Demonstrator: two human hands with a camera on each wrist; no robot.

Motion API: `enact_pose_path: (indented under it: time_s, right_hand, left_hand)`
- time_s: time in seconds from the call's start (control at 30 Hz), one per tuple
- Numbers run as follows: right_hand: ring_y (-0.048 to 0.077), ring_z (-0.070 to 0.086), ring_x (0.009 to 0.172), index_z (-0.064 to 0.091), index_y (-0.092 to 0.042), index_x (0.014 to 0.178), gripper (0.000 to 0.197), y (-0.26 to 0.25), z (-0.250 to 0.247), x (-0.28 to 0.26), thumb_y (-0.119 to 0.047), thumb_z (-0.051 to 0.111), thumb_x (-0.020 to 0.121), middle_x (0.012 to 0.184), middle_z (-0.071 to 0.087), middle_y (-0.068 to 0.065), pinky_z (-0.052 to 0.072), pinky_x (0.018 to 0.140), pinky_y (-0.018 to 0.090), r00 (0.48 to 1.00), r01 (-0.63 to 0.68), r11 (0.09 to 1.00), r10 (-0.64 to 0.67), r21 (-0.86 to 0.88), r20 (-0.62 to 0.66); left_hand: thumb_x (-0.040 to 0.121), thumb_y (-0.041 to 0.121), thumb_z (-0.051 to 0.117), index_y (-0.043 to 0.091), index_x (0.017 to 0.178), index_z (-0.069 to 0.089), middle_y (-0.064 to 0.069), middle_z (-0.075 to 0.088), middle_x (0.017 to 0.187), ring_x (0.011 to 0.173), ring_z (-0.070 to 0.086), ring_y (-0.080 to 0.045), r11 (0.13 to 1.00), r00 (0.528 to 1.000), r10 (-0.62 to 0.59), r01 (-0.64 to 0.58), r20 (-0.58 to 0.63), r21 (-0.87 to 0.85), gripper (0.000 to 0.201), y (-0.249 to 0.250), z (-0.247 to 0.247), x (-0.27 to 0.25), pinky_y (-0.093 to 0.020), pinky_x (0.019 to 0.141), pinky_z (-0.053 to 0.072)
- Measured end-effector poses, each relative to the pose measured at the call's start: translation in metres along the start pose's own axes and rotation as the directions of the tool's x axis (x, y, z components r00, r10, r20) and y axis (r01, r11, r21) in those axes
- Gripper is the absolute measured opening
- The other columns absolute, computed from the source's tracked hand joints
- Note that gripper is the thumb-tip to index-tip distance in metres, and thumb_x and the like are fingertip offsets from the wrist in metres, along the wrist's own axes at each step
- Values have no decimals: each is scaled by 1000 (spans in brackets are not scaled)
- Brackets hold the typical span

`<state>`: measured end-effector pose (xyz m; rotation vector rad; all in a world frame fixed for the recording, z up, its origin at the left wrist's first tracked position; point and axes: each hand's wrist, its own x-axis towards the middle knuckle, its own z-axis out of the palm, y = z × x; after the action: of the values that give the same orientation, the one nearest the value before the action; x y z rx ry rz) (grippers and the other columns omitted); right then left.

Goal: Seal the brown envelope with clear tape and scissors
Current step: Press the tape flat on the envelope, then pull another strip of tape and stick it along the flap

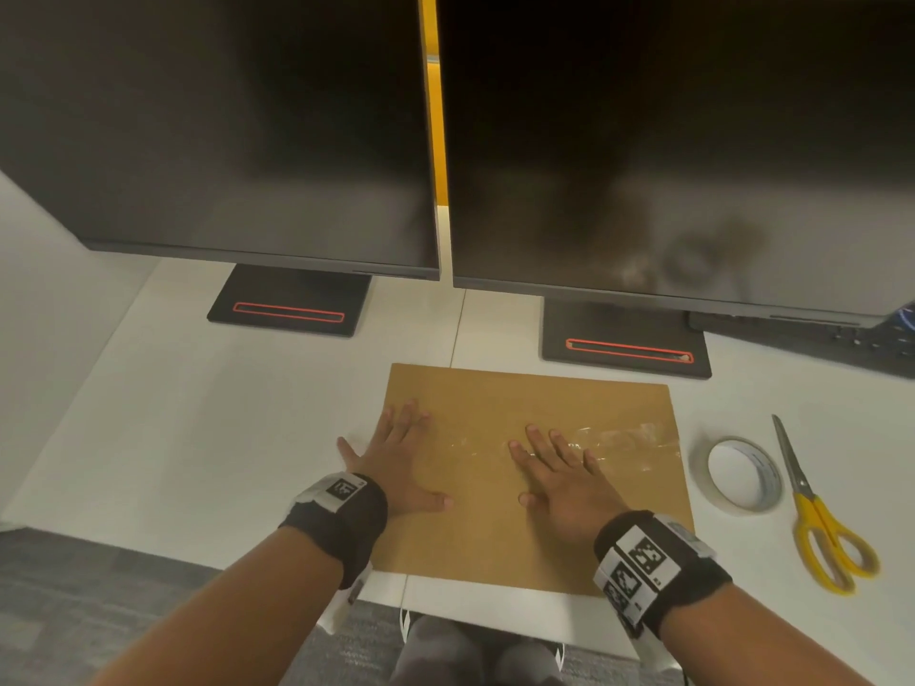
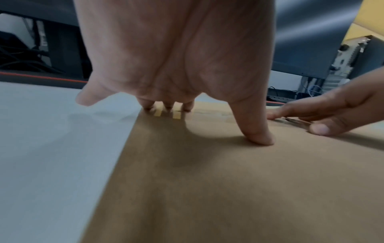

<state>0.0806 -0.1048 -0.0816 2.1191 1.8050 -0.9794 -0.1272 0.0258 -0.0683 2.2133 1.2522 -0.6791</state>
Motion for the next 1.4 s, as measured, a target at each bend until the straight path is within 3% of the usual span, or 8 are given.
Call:
enact_pose_path:
  time_s: [0.37, 0.53, 0.7, 0.93, 1.03, 1.13, 1.27, 1.4]
  right_hand:
    - [19, -16, 144, -2, -29, 150, 68, 3, 9, -11, -43, 38, 97, 155, -24, 4, -7, 116, 41, 992, 31, 996, -21, 78, -123]
    - [17, -11, 145, 0, -24, 150, 70, 17, 9, -16, -43, 41, 96, 157, -17, 1, -9, 111, 29, 983, 103, 991, -89, 82, -160]
    - [18, -9, 146, 2, -26, 150, 69, 15, 9, -14, -41, 42, 96, 157, -17, 2, -7, 111, 30, 981, 105, 992, -91, 73, -169]
    - [20, -8, 146, 4, -21, 150, 69, 17, 7, -14, -39, 42, 96, 158, -14, 6, -3, 116, 34, 983, 103, 993, -92, 62, -160]
    - [19, 9, 146, 22, -20, 148, 61, 18, 2, -21, -37, 45, 95, 159, 8, 4, 3, 117, 36, 970, 92, 990, -64, 109, -236]
    - [23, 49, 120, 55, -21, 126, 39, 34, -5, -34, -33, 49, 89, 129, 54, 4, 34, 107, 43, 859, 12, 991, 57, 130, -509]
    - [28, 61, 82, 63, -18, 101, 21, 80, -10, -67, -26, 62, 82, 93, 65, 6, 47, 73, 38, 610, -226, 936, 352, 270, -710]
    - [27, 60, 100, 60, -21, 110, 41, 122, -1, -90, -44, 67, 77, 103, 66, 2, 45, 83, 40, 622, -421, 846, 532, 327, -575]
  left_hand:
    - [68, 64, 69, 33, 150, -9, 12, -26, 155, 146, -15, -21, 995, 995, -74, 69, 63, 66, 118, 13, -13, -2, -74, 106, 9]
    - [63, 68, 68, 27, 149, -1, -6, -2, 158, 144, 11, -32, 963, 995, -90, 97, -39, 250, 118, 26, -20, -6, -66, 110, 4]
    - [85, 32, 60, 33, 149, -4, -9, -20, 157, 145, -13, -35, 920, 980, 197, -178, -20, 349, 91, 63, -2, -12, -60, 114, 4]
    - [95, 43, 45, 36, 150, 5, -3, -14, 160, 147, -6, -31, 934, 973, 229, -220, -1, 282, 68, 89, 19, -11, -61, 112, 13]
    - [90, 44, 52, 34, 147, 17, -6, -2, 159, 145, 4, -32, 925, 970, 243, -223, -28, 308, 67, 92, 13, -11, -61, 111, 17]
    - [81, 47, 57, 33, 138, 31, -8, 19, 152, 139, 21, -30, 925, 973, 226, -202, -40, 321, 64, 101, 5, -5, -58, 109, 19]
    - [77, 52, 57, 31, 133, 36, -2, 36, 137, 128, 38, -25, 963, 979, 179, -154, -99, 219, 63, 120, -6, 2, -55, 107, 23]
    - [85, 47, 50, 29, 134, 34, 0, 33, 141, 129, 36, -21, 951, 935, 294, -265, -199, 160, 55, 150, -3, 4, -51, 110, 21]
